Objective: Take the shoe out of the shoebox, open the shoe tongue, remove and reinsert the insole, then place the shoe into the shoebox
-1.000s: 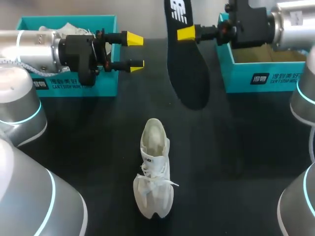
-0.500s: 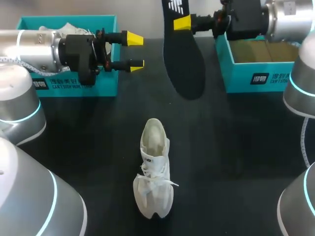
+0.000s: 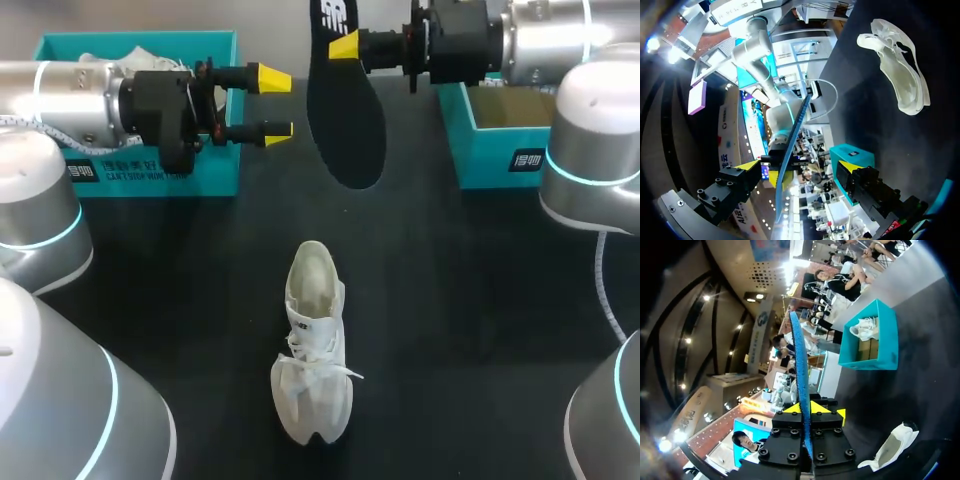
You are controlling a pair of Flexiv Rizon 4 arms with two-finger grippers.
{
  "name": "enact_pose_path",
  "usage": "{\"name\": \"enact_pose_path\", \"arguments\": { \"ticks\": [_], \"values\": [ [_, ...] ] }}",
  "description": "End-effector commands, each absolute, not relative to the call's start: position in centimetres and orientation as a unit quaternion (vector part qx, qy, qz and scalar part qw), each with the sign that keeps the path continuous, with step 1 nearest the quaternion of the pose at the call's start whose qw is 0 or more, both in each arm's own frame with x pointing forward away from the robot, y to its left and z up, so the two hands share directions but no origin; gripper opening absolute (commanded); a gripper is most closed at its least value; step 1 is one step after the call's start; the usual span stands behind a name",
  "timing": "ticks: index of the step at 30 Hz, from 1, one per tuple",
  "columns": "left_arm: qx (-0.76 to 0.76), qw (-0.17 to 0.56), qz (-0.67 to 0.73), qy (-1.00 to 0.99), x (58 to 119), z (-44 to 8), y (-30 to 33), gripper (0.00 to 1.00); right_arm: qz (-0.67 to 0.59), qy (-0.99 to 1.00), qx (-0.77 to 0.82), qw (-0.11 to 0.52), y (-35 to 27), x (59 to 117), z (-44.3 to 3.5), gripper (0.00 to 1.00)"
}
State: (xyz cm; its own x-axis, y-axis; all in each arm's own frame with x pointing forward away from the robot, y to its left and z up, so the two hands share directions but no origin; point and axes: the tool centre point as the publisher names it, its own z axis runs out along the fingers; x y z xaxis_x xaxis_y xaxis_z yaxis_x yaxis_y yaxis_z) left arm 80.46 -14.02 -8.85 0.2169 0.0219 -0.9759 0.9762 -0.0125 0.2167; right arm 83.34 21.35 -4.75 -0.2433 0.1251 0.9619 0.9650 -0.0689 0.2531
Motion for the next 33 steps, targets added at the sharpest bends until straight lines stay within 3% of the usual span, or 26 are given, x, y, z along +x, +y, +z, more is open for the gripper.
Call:
{"name": "enact_pose_path", "arguments": {
  "ticks": [1, 11, 33],
  "values": [
    [0.560, 0.544, -0.439, 0.445, 80.6, -8.9, -14.1, 1.00, -0.550, -0.564, -0.484, 0.381, 21.6, 83.2, -4.8, 0.00],
    [0.560, 0.544, -0.439, 0.445, 80.6, -8.9, -14.1, 1.00, -0.486, -0.529, -0.560, 0.413, 23.4, 84.5, -6.8, 0.00],
    [0.520, 0.563, -0.451, 0.458, 83.8, -9.1, -14.7, 1.00, -0.497, -0.437, -0.608, 0.439, 24.5, 88.0, -8.6, 0.00]
  ]
}}
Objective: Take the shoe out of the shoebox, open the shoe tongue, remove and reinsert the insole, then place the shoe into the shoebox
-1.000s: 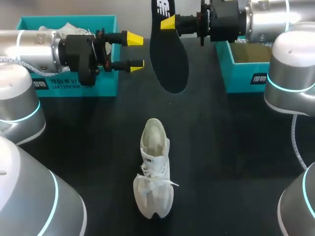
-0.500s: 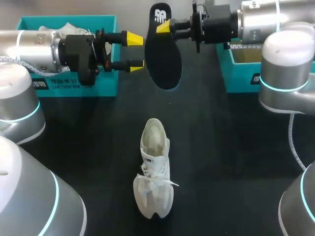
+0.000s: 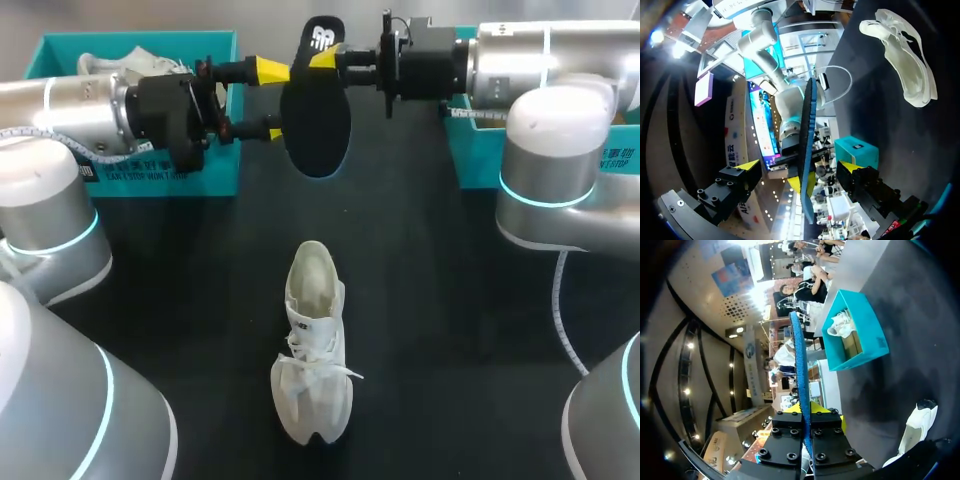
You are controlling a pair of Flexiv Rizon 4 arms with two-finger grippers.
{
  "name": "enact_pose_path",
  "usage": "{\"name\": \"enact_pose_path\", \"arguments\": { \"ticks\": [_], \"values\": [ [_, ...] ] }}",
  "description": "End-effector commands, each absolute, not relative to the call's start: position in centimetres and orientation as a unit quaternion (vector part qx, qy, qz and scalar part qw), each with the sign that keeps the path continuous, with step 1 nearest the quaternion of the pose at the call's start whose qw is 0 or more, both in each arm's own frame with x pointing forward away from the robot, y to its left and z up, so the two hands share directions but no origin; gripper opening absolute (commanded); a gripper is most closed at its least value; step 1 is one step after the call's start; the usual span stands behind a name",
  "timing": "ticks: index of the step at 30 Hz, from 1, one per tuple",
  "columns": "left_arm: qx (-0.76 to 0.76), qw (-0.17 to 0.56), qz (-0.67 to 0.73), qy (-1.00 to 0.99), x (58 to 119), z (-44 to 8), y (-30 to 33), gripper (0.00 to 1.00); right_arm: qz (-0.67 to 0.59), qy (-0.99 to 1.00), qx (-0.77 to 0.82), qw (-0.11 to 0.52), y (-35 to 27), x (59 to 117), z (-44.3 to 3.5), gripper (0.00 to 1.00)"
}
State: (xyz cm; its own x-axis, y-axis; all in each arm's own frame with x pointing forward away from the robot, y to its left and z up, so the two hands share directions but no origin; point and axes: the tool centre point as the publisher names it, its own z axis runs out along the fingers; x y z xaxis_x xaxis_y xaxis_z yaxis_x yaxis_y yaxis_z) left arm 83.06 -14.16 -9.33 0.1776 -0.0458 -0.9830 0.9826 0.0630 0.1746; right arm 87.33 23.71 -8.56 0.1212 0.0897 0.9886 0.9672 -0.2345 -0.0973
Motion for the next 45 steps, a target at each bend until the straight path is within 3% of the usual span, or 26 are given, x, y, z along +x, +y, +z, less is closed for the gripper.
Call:
{"name": "enact_pose_path", "arguments": {
  "ticks": [1, 3, 6, 9, 11, 13, 17, 22, 26, 34, 35, 41, 42, 43, 44, 45],
  "values": [
    [0.520, 0.562, -0.452, 0.458, 83.8, -9.1, -14.7, 1.00, -0.494, -0.438, -0.610, 0.438, 24.5, 88.0, -8.7, 0.00],
    [0.522, 0.559, -0.452, 0.459, 83.9, -9.1, -14.8, 0.87, -0.492, -0.435, -0.613, 0.438, 24.6, 88.2, -8.9, 0.00],
    [0.525, 0.556, -0.452, 0.459, 83.9, -9.2, -14.8, 0.85, -0.490, -0.433, -0.617, 0.438, 24.5, 88.4, -9.2, 0.00],
    [0.528, 0.555, -0.452, 0.458, 84.0, -9.2, -14.9, 0.62, -0.489, -0.432, -0.619, 0.437, 24.5, 88.4, -9.3, 0.00],
    [0.529, 0.553, -0.451, 0.458, 84.0, -9.2, -15.0, 0.61, -0.488, -0.431, -0.621, 0.436, 24.5, 88.5, -9.3, 0.00],
    [0.531, 0.552, -0.450, 0.459, 84.1, -9.3, -15.0, 0.49, -0.488, -0.431, -0.621, 0.436, 24.5, 88.5, -9.3, 0.00],
    [0.534, 0.549, -0.449, 0.460, 84.3, -9.3, -15.1, 0.40, -0.488, -0.431, -0.621, 0.436, 24.5, 88.5, -9.3, 0.00],
    [0.539, 0.546, -0.449, 0.458, 84.4, -9.5, -15.4, 0.40, -0.488, -0.431, -0.621, 0.436, 24.5, 88.5, -9.3, 0.00],
    [0.542, 0.545, -0.446, 0.458, 84.6, -9.7, -15.7, 0.34, -0.488, -0.431, -0.621, 0.436, 24.5, 88.5, -9.3, 0.00],
    [0.545, 0.542, -0.445, 0.460, 85.0, -10.0, -16.0, 0.13, -0.488, -0.431, -0.621, 0.436, 24.5, 88.5, -9.3, 0.00],
    [0.545, 0.542, -0.445, 0.460, 85.0, -10.0, -16.1, 0.00, -0.488, -0.431, -0.621, 0.436, 24.5, 88.5, -9.3, 0.00],
    [0.549, 0.541, -0.442, 0.458, 85.0, -10.0, -16.2, 0.00, -0.488, -0.429, -0.621, 0.438, 24.5, 88.5, -9.3, 0.00],
    [0.550, 0.542, -0.441, 0.458, 85.0, -10.0, -16.2, 0.00, -0.489, -0.428, -0.622, 0.437, 24.4, 88.5, -9.3, 0.37],
    [0.550, 0.542, -0.441, 0.458, 85.0, -10.0, -16.2, 0.00, -0.488, -0.428, -0.622, 0.437, 24.3, 88.5, -9.3, 0.47],
    [0.550, 0.542, -0.441, 0.457, 84.9, -10.0, -16.1, 0.00, -0.488, -0.428, -0.622, 0.439, 24.3, 88.4, -9.3, 1.00],
    [0.551, 0.542, -0.440, 0.457, 84.9, -10.0, -16.0, 0.00, -0.488, -0.428, -0.622, 0.438, 24.2, 88.3, -9.2, 1.00]
  ]
}}
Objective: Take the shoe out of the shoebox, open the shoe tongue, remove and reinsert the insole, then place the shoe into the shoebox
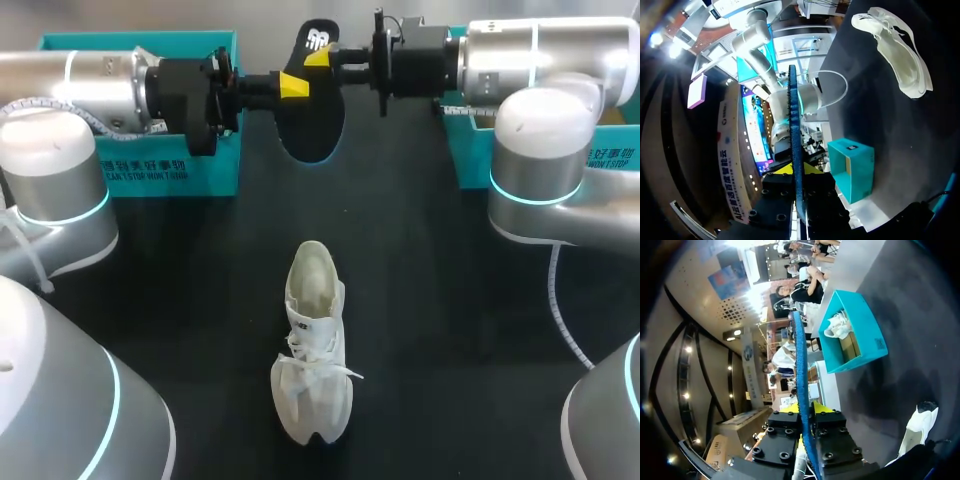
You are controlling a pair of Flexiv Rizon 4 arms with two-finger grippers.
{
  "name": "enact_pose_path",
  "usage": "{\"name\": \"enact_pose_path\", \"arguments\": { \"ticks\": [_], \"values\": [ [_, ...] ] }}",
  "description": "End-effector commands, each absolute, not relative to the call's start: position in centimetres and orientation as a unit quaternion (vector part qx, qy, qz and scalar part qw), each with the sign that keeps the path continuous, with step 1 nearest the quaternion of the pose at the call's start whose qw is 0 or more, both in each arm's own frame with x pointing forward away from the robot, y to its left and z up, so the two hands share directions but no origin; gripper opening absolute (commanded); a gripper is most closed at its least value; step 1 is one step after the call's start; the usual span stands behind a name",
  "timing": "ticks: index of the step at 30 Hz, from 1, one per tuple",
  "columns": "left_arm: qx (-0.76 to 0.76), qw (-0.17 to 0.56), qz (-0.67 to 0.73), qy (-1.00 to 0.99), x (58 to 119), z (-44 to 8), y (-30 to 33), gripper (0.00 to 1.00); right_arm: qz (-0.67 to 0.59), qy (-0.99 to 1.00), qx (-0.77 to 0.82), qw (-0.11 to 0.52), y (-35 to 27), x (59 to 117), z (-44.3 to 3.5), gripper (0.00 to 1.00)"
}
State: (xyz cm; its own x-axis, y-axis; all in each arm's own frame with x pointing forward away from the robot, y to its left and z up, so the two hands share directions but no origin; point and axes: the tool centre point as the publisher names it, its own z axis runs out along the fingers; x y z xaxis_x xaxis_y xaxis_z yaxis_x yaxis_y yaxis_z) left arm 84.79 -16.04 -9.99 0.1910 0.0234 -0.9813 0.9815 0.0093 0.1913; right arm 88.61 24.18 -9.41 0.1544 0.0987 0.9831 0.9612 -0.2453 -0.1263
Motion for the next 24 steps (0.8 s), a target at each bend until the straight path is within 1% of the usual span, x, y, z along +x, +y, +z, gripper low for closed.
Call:
{"name": "enact_pose_path", "arguments": {
  "ticks": [1, 12, 24],
  "values": [
    [0.551, 0.542, -0.439, 0.458, 84.9, -10.0, -15.9, 0.00, -0.488, -0.428, -0.622, 0.438, 24.1, 88.2, -9.2, 1.00],
    [0.544, 0.528, -0.441, 0.481, 84.0, -10.1, -13.9, 0.00, -0.490, -0.429, -0.613, 0.447, 21.7, 86.7, -8.5, 1.00],
    [0.524, 0.504, -0.461, 0.509, 81.6, -9.9, -11.5, 0.00, -0.486, -0.440, -0.604, 0.453, 19.0, 84.9, -8.6, 1.00]
  ]
}}
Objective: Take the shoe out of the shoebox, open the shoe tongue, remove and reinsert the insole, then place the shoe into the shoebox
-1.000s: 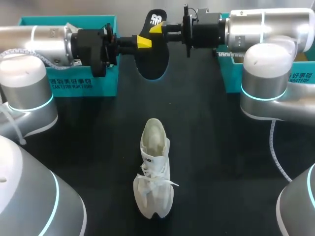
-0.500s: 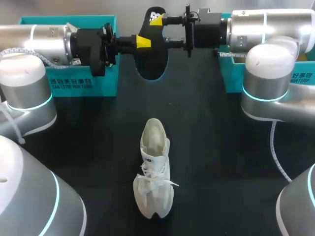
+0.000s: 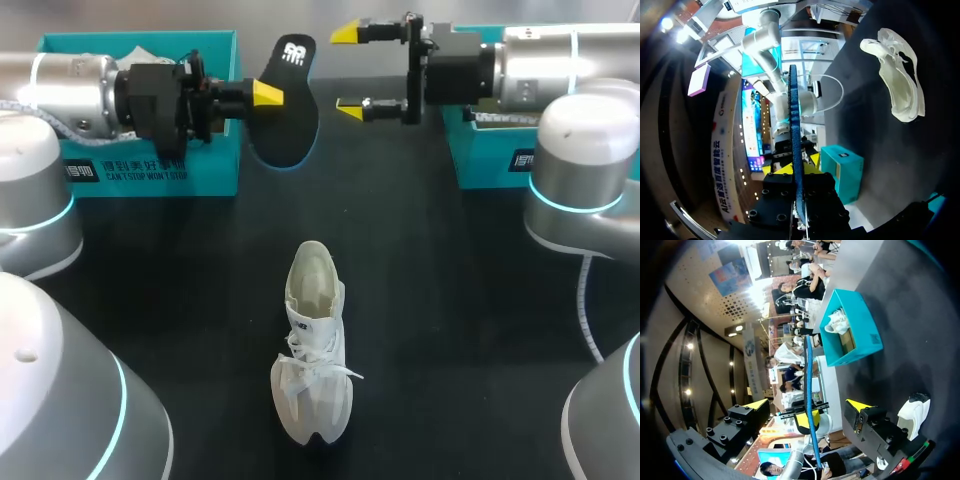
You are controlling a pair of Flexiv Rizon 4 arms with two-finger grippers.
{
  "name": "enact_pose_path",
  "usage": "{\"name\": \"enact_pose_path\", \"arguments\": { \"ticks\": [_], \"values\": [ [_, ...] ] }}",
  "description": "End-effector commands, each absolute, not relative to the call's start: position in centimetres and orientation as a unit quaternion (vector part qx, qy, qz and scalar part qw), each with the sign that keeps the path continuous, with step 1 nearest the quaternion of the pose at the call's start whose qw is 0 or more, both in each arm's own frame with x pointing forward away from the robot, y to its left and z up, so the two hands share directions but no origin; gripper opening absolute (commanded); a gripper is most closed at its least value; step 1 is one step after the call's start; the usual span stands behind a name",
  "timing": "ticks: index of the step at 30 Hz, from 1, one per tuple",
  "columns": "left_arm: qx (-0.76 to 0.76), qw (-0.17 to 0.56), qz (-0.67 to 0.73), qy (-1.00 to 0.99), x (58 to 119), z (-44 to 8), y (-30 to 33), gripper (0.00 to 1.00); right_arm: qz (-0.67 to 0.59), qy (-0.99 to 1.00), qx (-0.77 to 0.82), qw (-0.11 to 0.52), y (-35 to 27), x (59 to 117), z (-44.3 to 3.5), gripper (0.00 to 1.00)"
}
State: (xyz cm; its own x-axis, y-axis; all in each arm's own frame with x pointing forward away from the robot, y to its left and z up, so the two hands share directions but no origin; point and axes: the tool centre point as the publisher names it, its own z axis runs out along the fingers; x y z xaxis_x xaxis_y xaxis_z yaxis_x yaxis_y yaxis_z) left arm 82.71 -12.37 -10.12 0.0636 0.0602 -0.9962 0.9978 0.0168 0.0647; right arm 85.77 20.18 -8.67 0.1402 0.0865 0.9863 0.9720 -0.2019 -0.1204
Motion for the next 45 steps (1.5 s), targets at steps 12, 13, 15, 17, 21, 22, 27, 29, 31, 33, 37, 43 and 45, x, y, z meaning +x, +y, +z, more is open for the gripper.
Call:
{"name": "enact_pose_path", "arguments": {
  "ticks": [12, 13, 15, 17, 21, 22, 27, 29, 31, 33, 37, 43, 45],
  "values": [
    [0.456, 0.444, -0.504, 0.584, 80.3, -10.6, -10.0, 0.00, -0.496, -0.435, -0.606, 0.445, 17.7, 84.1, -8.6, 1.00],
    [0.447, 0.440, -0.507, 0.592, 80.2, -10.7, -9.8, 0.00, -0.496, -0.435, -0.606, 0.445, 17.7, 84.1, -8.6, 1.00],
    [0.431, 0.429, -0.510, 0.608, 80.2, -10.9, -9.5, 0.00, -0.496, -0.435, -0.606, 0.445, 17.7, 84.1, -8.6, 1.00],
    [0.409, 0.419, -0.530, 0.614, 80.0, -11.0, -9.3, 0.00, -0.496, -0.435, -0.606, 0.445, 17.7, 84.1, -8.6, 1.00],
    [0.365, 0.390, -0.567, 0.627, 79.8, -10.9, -9.2, 0.00, -0.496, -0.435, -0.606, 0.445, 17.7, 84.1, -8.6, 1.00],
    [0.360, 0.380, -0.568, 0.635, 79.7, -10.7, -9.4, 0.00, -0.496, -0.435, -0.606, 0.445, 17.7, 84.1, -8.6, 1.00],
    [0.370, 0.377, -0.563, 0.635, 79.7, -10.5, -9.6, 0.00, -0.496, -0.435, -0.606, 0.445, 17.7, 84.1, -8.6, 1.00],
    [0.370, 0.377, -0.563, 0.635, 79.7, -10.5, -9.6, 0.00, -0.496, -0.435, -0.606, 0.445, 17.7, 84.1, -8.6, 1.00],
    [0.370, 0.377, -0.563, 0.635, 79.7, -10.5, -9.6, 0.00, -0.496, -0.435, -0.606, 0.445, 17.7, 84.1, -8.6, 1.00],
    [0.370, 0.377, -0.563, 0.635, 79.7, -10.5, -9.6, 0.00, -0.496, -0.435, -0.606, 0.445, 17.7, 84.1, -8.6, 1.00],
    [0.349, 0.367, -0.577, 0.641, 80.0, -10.4, -9.6, 0.00, -0.496, -0.435, -0.606, 0.445, 17.7, 84.1, -8.6, 1.00],
    [0.267, 0.304, -0.622, 0.670, 81.0, -9.7, -9.2, 0.00, -0.496, -0.435, -0.606, 0.445, 17.7, 84.1, -8.6, 1.00],
    [0.245, 0.277, -0.629, 0.684, 81.0, -9.5, -9.0, 0.00, -0.496, -0.435, -0.606, 0.445, 17.7, 84.1, -8.6, 1.00]
  ]
}}
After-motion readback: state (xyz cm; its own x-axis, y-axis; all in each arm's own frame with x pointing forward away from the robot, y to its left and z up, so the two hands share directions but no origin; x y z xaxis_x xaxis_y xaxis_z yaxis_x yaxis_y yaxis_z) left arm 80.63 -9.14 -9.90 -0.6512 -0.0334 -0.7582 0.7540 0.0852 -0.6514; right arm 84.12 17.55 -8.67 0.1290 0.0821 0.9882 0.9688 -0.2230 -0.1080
